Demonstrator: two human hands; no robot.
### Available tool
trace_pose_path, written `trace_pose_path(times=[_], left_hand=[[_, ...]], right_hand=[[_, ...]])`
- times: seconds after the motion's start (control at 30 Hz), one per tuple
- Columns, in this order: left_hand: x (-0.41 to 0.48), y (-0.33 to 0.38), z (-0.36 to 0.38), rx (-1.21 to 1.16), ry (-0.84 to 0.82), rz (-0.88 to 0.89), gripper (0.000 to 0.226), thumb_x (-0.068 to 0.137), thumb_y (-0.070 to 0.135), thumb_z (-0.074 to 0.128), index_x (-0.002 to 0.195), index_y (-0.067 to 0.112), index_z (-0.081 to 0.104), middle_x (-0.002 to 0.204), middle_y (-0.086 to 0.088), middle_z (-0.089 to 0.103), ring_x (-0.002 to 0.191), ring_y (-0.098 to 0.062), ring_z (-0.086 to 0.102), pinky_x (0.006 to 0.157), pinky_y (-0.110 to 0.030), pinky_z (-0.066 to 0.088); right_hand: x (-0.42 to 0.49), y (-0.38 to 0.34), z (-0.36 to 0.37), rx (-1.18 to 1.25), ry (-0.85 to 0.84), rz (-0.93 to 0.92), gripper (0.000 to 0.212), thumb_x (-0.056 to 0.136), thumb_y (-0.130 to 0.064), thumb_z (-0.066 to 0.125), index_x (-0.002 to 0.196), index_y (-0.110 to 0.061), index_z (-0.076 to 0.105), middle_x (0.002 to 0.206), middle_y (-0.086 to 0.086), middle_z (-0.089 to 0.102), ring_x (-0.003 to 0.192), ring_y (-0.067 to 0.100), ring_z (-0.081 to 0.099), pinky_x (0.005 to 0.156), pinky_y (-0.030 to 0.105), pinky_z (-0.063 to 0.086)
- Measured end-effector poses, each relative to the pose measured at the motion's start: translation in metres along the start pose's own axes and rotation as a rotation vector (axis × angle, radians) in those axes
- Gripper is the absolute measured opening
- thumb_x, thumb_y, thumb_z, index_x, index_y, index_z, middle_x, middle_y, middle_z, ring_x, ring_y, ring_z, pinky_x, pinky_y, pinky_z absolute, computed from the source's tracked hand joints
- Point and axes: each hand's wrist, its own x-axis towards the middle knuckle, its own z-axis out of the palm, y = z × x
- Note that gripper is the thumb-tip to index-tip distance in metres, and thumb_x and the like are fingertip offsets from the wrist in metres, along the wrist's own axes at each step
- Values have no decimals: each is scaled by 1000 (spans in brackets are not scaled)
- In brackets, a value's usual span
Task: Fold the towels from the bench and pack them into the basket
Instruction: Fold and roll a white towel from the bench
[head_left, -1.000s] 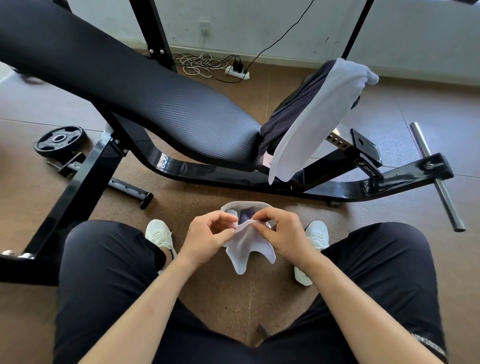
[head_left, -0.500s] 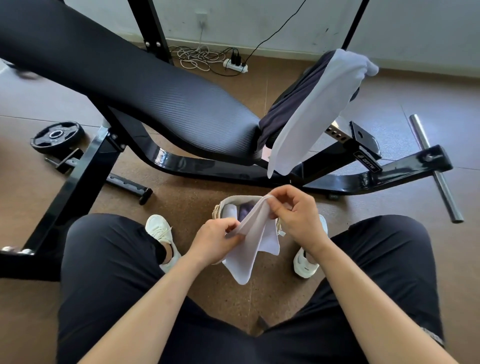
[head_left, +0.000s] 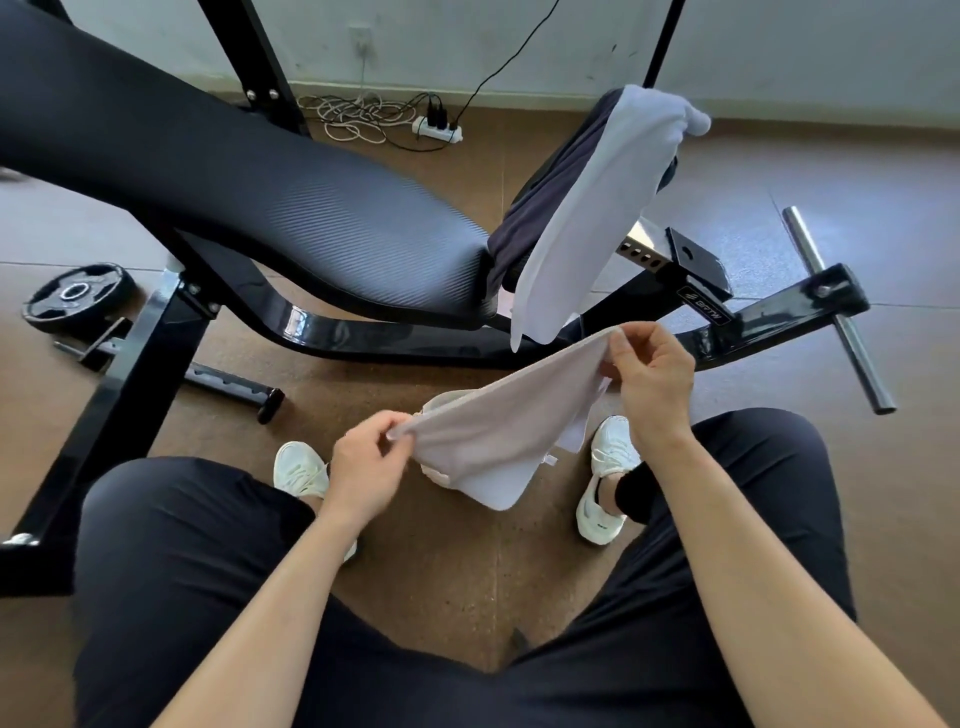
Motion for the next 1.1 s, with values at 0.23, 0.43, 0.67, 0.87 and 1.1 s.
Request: trace_pose_path(times=[0.23,0.43,0.67,0.87,1.1], left_hand=[[3,17,-17,-409,215,-87,16,102,13,57,110,19,70,107,4,70,107,-17,65,92,-34,59],[2,17,-24,-326,283,20,17,101,16,60,114,17,71,104,6,70,103,-11,64,86,-23,52],[5,7,-26,-309,303,-134,14,99,21,65,110,17,72,103,1,71,101,-18,67,90,-42,60],[3,3,-25,-201,333,-146,16,98,30,66,105,16,72,93,-1,70,91,-20,67,83,-41,60],[3,9,-18,-299,303,-214,10,93,27,73,97,18,73,91,-2,72,93,-21,68,83,-35,57]], right_hand=[[12,26,-3,-113,-164,197,16,99,-6,62,87,-15,67,91,12,67,88,24,67,76,34,62],[11,21,0,-83,-112,1,12,99,-9,62,94,-19,66,97,11,72,93,24,70,87,35,58],[14,40,-1,-284,-192,161,15,98,-13,65,86,-23,66,95,10,70,91,26,69,83,45,62],[10,40,1,-372,-104,134,12,96,-20,66,86,-27,66,91,1,69,93,22,67,88,43,58],[-4,28,18,-411,-93,110,4,86,-23,74,82,-21,75,81,-5,72,86,14,68,80,29,55]])
